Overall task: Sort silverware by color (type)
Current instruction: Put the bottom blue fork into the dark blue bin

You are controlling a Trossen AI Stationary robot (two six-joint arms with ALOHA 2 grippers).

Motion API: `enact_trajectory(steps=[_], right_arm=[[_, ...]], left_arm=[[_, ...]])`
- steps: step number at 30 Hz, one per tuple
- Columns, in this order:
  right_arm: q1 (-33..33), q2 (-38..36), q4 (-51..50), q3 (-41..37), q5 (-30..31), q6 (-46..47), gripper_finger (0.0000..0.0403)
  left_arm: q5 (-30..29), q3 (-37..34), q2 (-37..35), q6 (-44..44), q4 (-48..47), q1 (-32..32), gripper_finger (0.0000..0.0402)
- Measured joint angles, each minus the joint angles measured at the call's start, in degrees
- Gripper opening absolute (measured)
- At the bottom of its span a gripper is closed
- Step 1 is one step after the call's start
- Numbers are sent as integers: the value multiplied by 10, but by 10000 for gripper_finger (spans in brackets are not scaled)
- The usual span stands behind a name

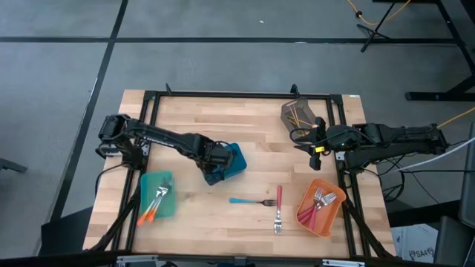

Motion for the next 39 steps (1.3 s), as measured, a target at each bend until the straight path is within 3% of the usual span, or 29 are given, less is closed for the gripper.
enact_trajectory(steps=[18,39], right_arm=[[0,0,0,0,0,0,104],[0,0,0,0,0,0,104]], left_arm=[[23,0,0,-1,3,38,54],[1,0,0,-1,3,38,55]])
